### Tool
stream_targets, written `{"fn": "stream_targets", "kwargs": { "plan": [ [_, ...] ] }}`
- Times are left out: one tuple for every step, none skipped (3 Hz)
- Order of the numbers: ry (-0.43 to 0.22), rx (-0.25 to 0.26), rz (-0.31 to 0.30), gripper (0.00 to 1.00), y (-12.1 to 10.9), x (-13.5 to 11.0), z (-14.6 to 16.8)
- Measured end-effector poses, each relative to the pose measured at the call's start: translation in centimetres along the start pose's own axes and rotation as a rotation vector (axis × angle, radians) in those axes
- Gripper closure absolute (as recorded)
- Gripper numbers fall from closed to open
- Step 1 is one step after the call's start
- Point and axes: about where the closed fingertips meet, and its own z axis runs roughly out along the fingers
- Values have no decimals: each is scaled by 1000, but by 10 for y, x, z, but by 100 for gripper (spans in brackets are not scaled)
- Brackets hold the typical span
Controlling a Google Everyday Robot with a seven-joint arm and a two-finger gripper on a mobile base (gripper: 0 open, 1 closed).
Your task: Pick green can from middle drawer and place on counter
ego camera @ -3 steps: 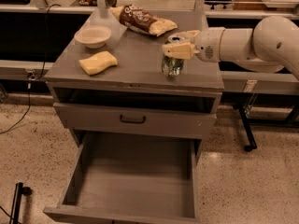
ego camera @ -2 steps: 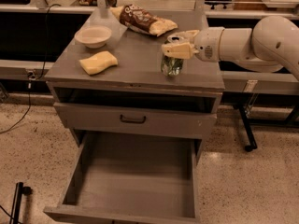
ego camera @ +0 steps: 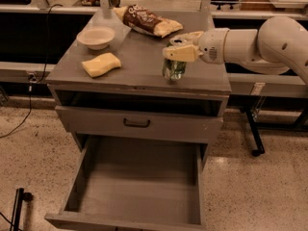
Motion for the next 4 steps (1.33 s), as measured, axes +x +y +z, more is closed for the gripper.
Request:
{"fn": "stream_targets", "kwargs": {
  "plan": [
    [0, -3, 0, 0, 1, 0, 2],
    [0, -4, 0, 0, 1, 0, 2],
    [8, -22, -73, 0, 0, -14, -11],
    [-18, 35, -172, 0, -10, -36, -46]
  ]
}}
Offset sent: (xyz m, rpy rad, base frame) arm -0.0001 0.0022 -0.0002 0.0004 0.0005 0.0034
